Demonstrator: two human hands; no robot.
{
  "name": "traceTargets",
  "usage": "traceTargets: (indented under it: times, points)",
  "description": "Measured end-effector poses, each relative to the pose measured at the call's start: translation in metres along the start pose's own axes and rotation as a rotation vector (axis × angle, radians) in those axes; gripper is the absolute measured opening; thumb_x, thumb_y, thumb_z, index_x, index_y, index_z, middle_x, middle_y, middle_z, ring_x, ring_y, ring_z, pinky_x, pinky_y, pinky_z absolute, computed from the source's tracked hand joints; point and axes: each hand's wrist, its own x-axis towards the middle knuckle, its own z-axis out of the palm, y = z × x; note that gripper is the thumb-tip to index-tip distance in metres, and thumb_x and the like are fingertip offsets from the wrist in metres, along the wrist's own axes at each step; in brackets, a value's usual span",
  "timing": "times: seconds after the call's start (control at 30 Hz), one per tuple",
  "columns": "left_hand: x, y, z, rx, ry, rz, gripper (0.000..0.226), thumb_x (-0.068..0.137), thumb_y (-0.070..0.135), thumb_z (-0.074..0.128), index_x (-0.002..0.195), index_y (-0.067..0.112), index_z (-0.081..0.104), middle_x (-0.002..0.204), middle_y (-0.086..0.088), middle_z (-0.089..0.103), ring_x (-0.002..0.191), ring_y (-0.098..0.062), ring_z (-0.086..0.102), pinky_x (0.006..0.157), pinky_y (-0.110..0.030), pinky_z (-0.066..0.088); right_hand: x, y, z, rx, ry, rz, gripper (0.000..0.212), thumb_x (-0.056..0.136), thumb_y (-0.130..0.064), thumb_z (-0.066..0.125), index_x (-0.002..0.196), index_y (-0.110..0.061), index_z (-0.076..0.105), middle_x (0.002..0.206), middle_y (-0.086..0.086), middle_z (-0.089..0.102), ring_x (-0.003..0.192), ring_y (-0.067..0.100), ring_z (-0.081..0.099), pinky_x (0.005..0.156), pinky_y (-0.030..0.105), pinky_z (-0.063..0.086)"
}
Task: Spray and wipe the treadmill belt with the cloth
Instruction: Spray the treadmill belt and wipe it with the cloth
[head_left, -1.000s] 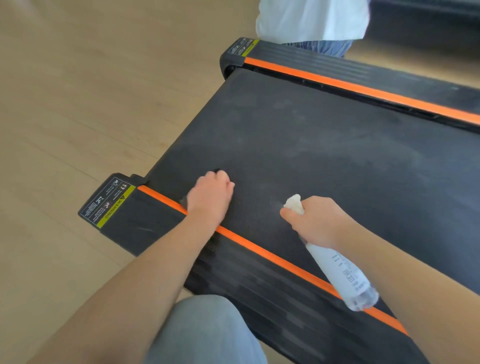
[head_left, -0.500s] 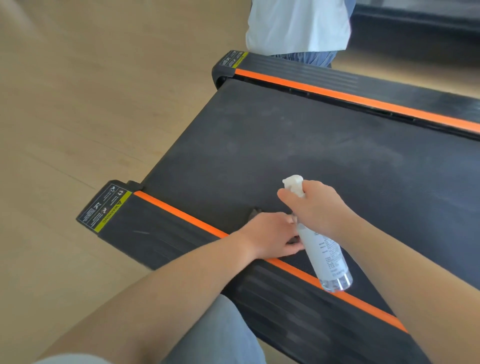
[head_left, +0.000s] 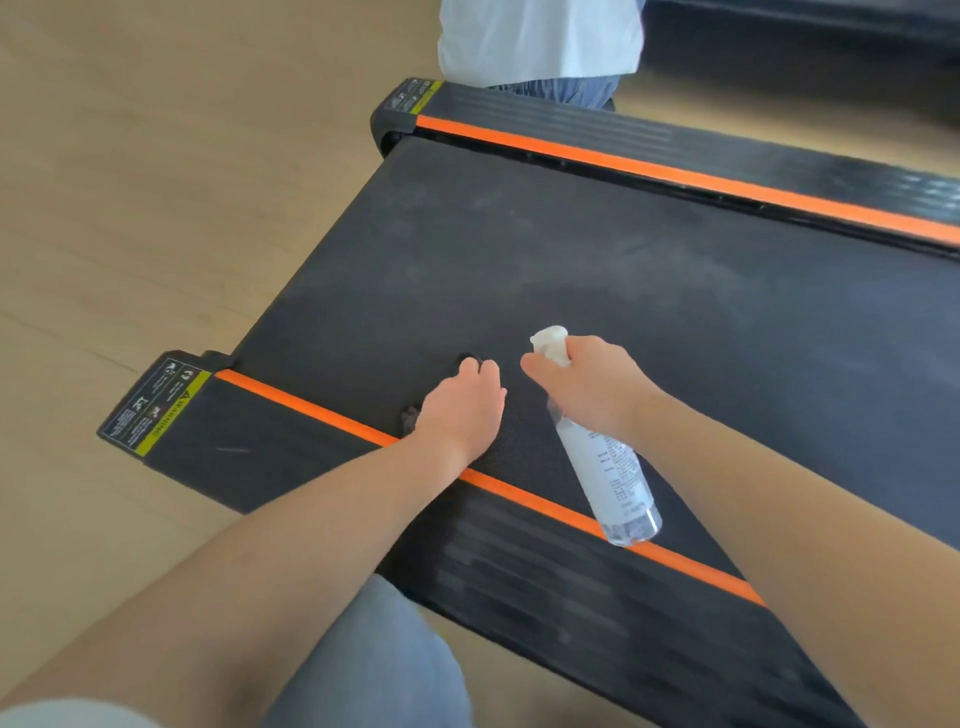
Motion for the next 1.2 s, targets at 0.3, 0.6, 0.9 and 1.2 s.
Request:
traceTargets:
  times: [0.3, 0.6, 0.9, 1.2]
  points:
    - [-0.029, 0.141, 0.011, -0.424, -0.122, 0.150, 0.021, 0.099, 0.023, 0.048, 0.111, 0.013, 0.061, 0.110, -0.007, 0.065, 0.101, -0.030, 0.064, 0.086, -0.047, 0.053, -0.027, 0.045, -0.028, -0.047, 0.135, 0.020, 0.044, 0.099, -0.037, 0.049, 0.089, 0.006, 0.054, 0.085, 0.018, 0.068, 0.066, 0.020, 0.051, 0.060, 0.032, 0.043]
    - [-0.012, 0.048, 0.015, -0.090, 0.206, -0.099, 0.028, 0.103, 0.044, 0.044, 0.116, 0.020, 0.053, 0.113, -0.010, 0.050, 0.099, -0.035, 0.062, 0.067, -0.043, 0.046, -0.049, 0.098, -0.041, -0.164, 0.096, 0.073, 0.047, 0.100, -0.041, 0.046, 0.084, 0.002, 0.055, 0.083, 0.013, 0.071, 0.069, 0.020, 0.056, 0.061, 0.030, 0.042]
    - [-0.030, 0.115, 0.026, -0.181, 0.229, -0.136, 0.026, 0.105, 0.038, 0.042, 0.115, 0.018, 0.054, 0.116, -0.008, 0.051, 0.097, -0.033, 0.060, 0.067, -0.040, 0.042, -0.056, 0.125, -0.058, -0.226, 0.059, 0.038, 0.042, 0.103, -0.038, 0.045, 0.085, -0.002, 0.057, 0.082, 0.012, 0.069, 0.070, 0.021, 0.057, 0.057, 0.027, 0.040]
    - [-0.038, 0.215, 0.033, -0.141, 0.024, 0.333, 0.036, 0.101, 0.044, 0.043, 0.128, 0.025, 0.054, 0.125, -0.003, 0.054, 0.108, -0.028, 0.058, 0.071, -0.038, 0.044, -0.045, 0.154, -0.063, -0.156, 0.072, 0.092, 0.039, 0.099, -0.041, 0.048, 0.081, -0.008, 0.059, 0.076, 0.004, 0.065, 0.073, 0.021, 0.057, 0.056, 0.030, 0.039]
